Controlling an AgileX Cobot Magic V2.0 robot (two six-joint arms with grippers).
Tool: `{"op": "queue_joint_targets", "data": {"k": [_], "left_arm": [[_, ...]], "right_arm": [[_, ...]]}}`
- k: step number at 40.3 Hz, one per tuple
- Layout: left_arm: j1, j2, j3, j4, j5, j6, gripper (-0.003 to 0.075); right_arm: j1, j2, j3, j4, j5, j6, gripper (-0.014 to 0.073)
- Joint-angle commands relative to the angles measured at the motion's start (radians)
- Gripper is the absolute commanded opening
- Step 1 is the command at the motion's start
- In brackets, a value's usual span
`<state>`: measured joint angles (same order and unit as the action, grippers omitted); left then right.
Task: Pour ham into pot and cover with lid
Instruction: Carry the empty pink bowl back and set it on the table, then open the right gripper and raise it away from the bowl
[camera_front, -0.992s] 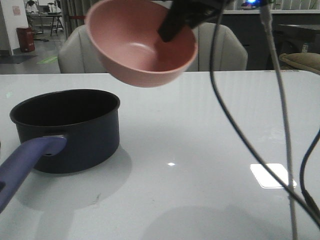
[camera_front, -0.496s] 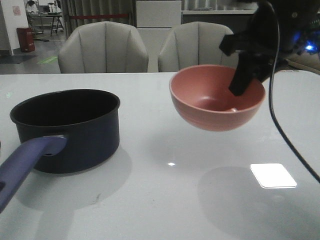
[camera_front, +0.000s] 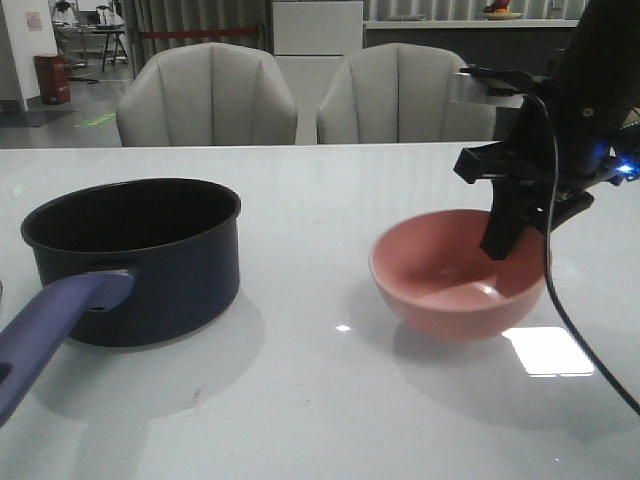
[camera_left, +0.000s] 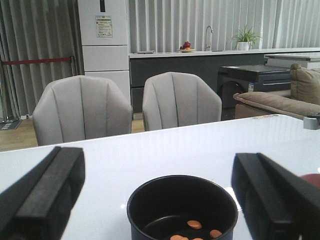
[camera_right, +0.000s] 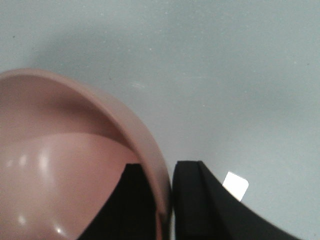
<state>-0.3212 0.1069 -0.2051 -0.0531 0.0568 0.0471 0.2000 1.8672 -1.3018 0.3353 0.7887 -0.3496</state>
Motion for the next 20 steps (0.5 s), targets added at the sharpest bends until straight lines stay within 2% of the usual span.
{"op": "queue_joint_targets", "data": {"k": [1,6,13,20], "left_arm": [[-0.008,0.01,-0.03,-0.003,-0.08,-0.006,0.0625],[-0.008,0.01,-0.03,-0.003,-0.08,-0.006,0.0625],[-0.008,0.01,-0.03,-0.003,-0.08,-0.006,0.0625],[-0.008,0.01,-0.03,-0.003,-0.08,-0.006,0.0625]], "right_arm": [[-0.016,-0.051,-0.029,-0.002,-0.035,0.009,0.0338],[-0.018,-0.053,-0.029,-0.003,-0.044,0.009,0.0393],[-0.018,-0.088,-0.03,-0.006,-0.054,0.007,0.0392],[-0.018,-0.207,-0.03,-0.005,-0.083,0.007,0.0392]]}}
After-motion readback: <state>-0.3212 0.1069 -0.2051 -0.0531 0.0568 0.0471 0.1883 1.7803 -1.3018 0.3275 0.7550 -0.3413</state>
